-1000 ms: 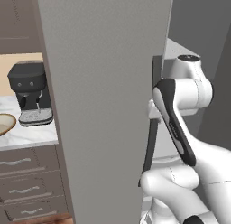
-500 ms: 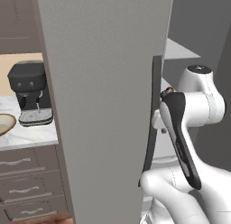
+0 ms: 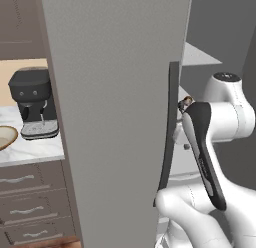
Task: Take the lime, mushroom, and fish from the freezer and place them in the bowl on the counter.
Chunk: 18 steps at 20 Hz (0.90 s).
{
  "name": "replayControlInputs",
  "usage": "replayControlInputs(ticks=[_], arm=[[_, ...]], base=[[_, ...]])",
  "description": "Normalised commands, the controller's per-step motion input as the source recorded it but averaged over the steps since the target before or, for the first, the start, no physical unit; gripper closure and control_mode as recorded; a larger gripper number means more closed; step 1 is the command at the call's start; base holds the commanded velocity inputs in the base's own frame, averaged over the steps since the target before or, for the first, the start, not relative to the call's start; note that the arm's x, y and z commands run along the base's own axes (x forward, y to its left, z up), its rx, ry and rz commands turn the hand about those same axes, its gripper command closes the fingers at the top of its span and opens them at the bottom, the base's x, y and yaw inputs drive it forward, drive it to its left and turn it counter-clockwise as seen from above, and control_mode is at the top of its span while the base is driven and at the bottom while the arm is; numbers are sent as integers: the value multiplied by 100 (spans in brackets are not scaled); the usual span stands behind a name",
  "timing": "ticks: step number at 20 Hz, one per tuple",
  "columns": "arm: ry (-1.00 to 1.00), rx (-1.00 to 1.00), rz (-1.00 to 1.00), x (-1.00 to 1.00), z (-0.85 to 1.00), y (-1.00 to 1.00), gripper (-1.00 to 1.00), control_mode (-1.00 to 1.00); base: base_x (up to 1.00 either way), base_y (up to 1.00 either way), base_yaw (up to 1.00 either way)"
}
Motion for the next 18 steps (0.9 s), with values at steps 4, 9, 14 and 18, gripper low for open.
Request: replayControlInputs(ticks=[4, 9, 14, 18], arm=[[1, 0, 0, -33, 4, -25, -100, -100], [0, 0, 0, -26, 17, -15, -100, -100], [0, 0, -1, -23, 15, 0, -100, 100], [0, 0, 0, 0, 0, 0, -100, 100]], base=[[0, 0, 0], [0, 0, 0], [-5, 0, -1], [-5, -1, -1]])
